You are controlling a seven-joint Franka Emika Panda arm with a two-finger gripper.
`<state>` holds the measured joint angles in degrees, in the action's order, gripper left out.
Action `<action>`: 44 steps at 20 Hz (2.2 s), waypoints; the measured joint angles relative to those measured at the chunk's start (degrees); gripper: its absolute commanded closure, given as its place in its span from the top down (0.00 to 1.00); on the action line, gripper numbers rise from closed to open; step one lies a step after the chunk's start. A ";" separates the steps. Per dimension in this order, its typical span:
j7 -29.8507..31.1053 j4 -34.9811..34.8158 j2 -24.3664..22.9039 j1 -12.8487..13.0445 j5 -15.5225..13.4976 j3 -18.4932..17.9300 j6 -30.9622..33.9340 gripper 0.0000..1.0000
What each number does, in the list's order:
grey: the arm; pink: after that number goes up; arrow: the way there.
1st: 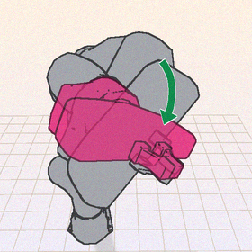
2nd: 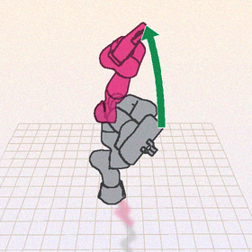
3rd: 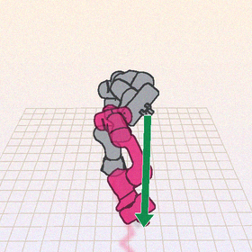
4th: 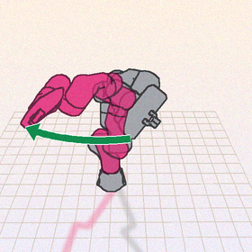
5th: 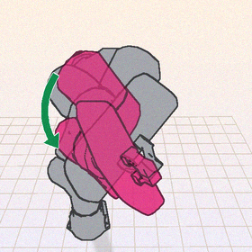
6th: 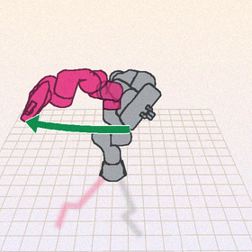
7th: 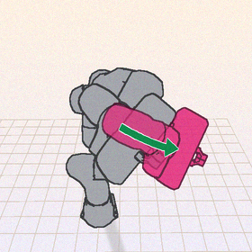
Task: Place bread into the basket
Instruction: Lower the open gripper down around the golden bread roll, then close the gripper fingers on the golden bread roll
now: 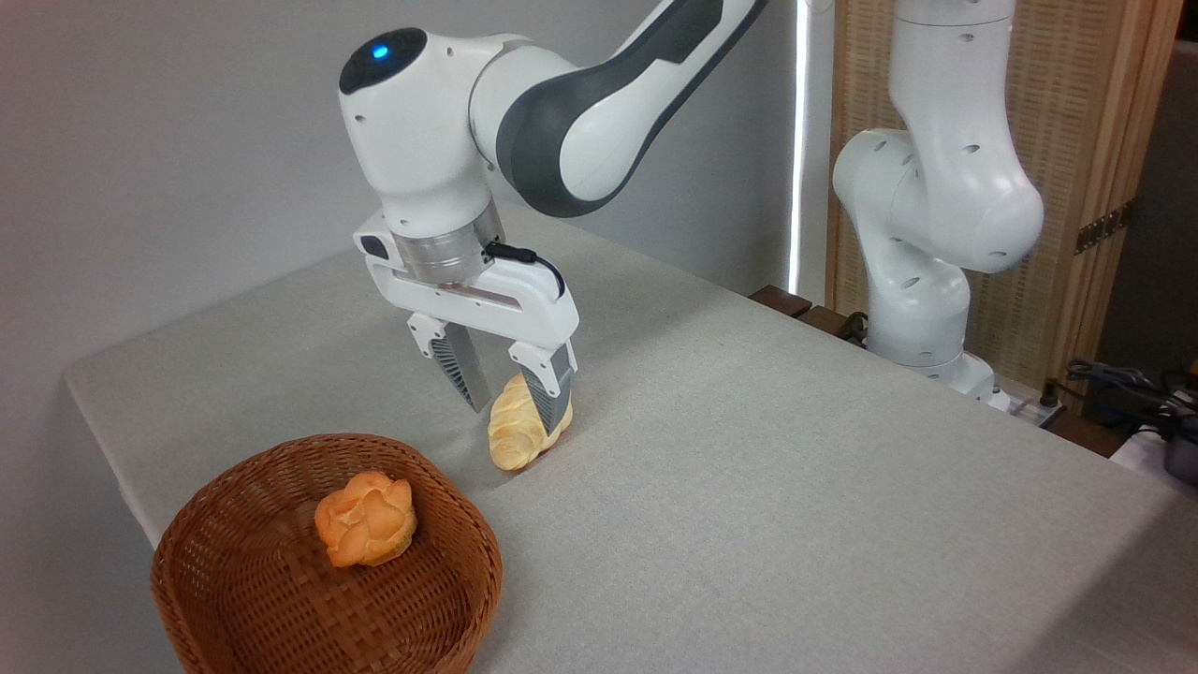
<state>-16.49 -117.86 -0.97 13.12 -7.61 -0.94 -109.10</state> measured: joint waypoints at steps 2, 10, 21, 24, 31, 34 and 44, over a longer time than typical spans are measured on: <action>0.01 -0.60 0.26 0.59 0.00 0.03 -0.06 1.00; 0.01 -0.86 2.23 1.23 0.00 1.19 -0.79 1.00; 0.01 0.90 2.43 0.74 0.00 1.14 -1.84 1.00; 0.01 0.88 2.57 0.84 0.00 1.27 -1.78 1.00; 0.01 0.78 3.50 1.14 1.11 1.46 -1.57 0.99; 0.01 0.78 3.67 1.22 1.18 1.46 -1.57 0.36; -0.25 0.81 3.67 1.25 1.31 1.53 -1.57 0.36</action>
<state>-16.74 -117.05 2.70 14.37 -6.30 0.59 -110.67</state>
